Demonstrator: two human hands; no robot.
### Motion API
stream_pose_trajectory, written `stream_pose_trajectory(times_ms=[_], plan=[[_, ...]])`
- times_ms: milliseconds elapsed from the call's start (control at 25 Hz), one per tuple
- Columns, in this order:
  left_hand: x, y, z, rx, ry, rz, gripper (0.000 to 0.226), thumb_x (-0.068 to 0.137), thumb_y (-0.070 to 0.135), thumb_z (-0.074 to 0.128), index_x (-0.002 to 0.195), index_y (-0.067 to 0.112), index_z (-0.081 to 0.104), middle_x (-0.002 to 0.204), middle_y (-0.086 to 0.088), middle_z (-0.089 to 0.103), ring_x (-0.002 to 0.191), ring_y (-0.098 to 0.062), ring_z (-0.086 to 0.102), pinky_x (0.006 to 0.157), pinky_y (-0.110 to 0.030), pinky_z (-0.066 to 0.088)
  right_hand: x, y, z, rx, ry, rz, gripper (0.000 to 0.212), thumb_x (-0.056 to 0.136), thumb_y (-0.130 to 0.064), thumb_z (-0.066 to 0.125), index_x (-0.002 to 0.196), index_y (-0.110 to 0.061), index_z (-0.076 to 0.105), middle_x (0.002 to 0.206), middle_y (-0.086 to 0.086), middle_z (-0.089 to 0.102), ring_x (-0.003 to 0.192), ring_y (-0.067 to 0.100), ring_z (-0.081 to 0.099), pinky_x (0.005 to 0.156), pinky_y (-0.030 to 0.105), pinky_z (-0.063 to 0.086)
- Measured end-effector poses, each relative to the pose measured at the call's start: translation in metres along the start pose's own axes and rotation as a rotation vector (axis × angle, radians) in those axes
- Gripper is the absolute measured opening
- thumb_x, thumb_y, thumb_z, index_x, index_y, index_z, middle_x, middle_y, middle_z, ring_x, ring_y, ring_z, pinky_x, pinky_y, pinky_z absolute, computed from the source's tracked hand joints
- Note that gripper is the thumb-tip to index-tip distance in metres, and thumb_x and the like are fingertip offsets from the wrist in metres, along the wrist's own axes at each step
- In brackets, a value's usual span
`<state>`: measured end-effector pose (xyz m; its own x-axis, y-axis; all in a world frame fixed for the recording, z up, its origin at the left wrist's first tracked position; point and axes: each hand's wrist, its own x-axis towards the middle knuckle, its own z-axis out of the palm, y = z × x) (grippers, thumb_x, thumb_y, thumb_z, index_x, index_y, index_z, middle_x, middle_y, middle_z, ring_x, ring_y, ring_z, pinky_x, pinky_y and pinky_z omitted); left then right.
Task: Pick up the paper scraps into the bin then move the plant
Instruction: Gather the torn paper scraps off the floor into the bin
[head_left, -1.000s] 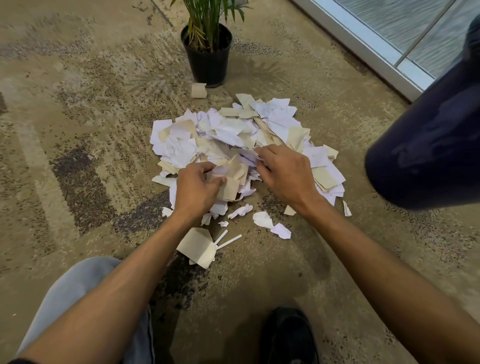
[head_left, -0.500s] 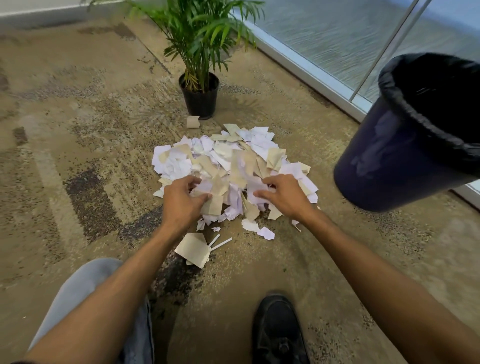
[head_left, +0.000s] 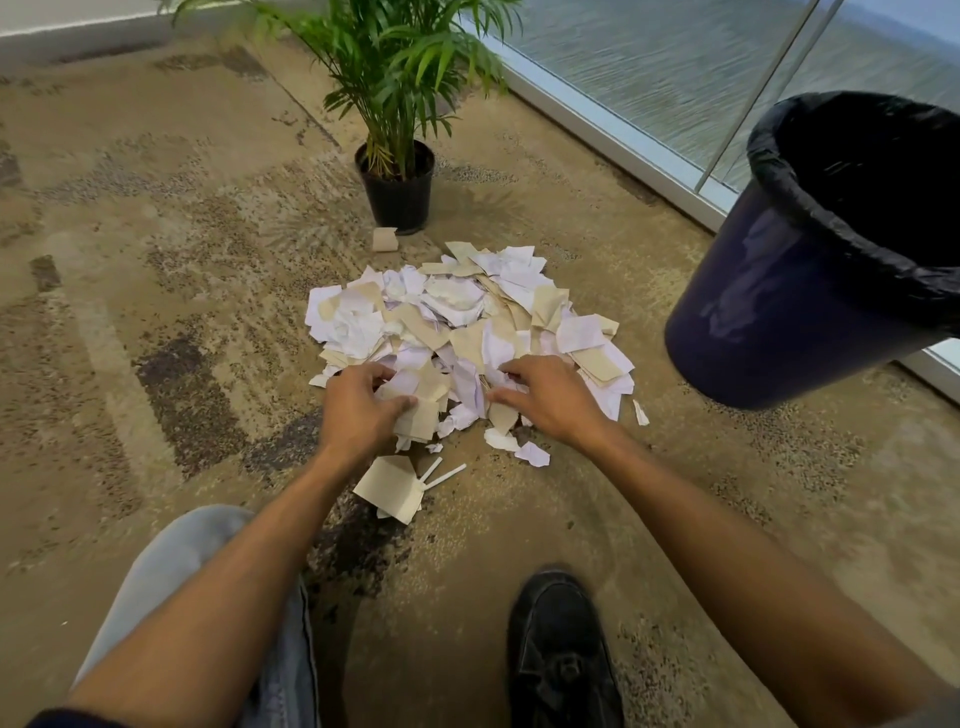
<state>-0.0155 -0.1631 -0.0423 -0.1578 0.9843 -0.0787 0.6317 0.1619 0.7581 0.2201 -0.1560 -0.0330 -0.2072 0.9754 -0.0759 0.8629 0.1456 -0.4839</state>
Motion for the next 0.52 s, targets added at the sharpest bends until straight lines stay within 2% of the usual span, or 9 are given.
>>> stream_pose_trajectory(times_ms=[160, 240, 360, 480, 520], plan=[[0.007, -0.006, 0.006, 0.117, -0.152, -0.055, 0.052, 0.072, 0.021, 0.083, 0.118, 0.004, 0.065, 0.115, -0.011, 0.068, 0.087, -0.018, 0.063, 0.071, -0.027, 0.053, -0.003, 0.001, 0.007, -0.092, -0.018, 0.011, 0.030, 0.082, -0.022, 0.064, 0.063, -0.011, 0.044, 0.062, 0.007, 0.051, 0.061, 0.027, 0.050, 0.053, 0.034, 0.031], [0.009, -0.005, 0.006, 0.137, -0.174, -0.065, 0.048, 0.072, 0.020, 0.083, 0.114, 0.004, 0.068, 0.109, -0.011, 0.070, 0.083, -0.019, 0.066, 0.074, -0.036, 0.058, -0.006, 0.003, 0.007, -0.070, -0.005, 0.013, 0.030, 0.081, -0.015, 0.062, 0.061, -0.009, 0.041, 0.059, 0.009, 0.046, 0.057, 0.025, 0.043, 0.054, 0.034, 0.028], [0.008, 0.006, 0.001, 0.082, -0.110, -0.044, 0.040, 0.073, 0.020, 0.081, 0.108, 0.005, 0.071, 0.102, -0.008, 0.072, 0.075, -0.016, 0.065, 0.071, -0.037, 0.058, -0.008, 0.007, -0.006, 0.037, 0.039, 0.060, 0.029, 0.080, -0.015, 0.065, 0.061, -0.002, 0.048, 0.057, 0.015, 0.050, 0.054, 0.019, 0.036, 0.053, 0.033, 0.025], [0.004, 0.030, -0.008, -0.045, -0.026, -0.005, 0.030, 0.073, 0.021, 0.080, 0.100, 0.009, 0.074, 0.094, -0.005, 0.074, 0.077, -0.015, 0.067, 0.074, -0.037, 0.058, -0.015, 0.007, -0.034, 0.182, 0.139, 0.104, 0.039, 0.077, -0.019, 0.072, 0.055, -0.010, 0.041, 0.051, 0.001, 0.036, 0.050, 0.010, 0.027, 0.051, 0.030, 0.022], [0.003, 0.043, -0.010, -0.098, -0.012, 0.015, 0.026, 0.073, 0.020, 0.080, 0.097, 0.010, 0.075, 0.088, -0.002, 0.074, 0.076, -0.015, 0.068, 0.074, -0.039, 0.058, -0.019, 0.007, -0.045, 0.234, 0.174, 0.112, 0.040, 0.076, -0.019, 0.075, 0.056, -0.007, 0.043, 0.052, -0.001, 0.035, 0.051, 0.009, 0.026, 0.051, 0.029, 0.022]])
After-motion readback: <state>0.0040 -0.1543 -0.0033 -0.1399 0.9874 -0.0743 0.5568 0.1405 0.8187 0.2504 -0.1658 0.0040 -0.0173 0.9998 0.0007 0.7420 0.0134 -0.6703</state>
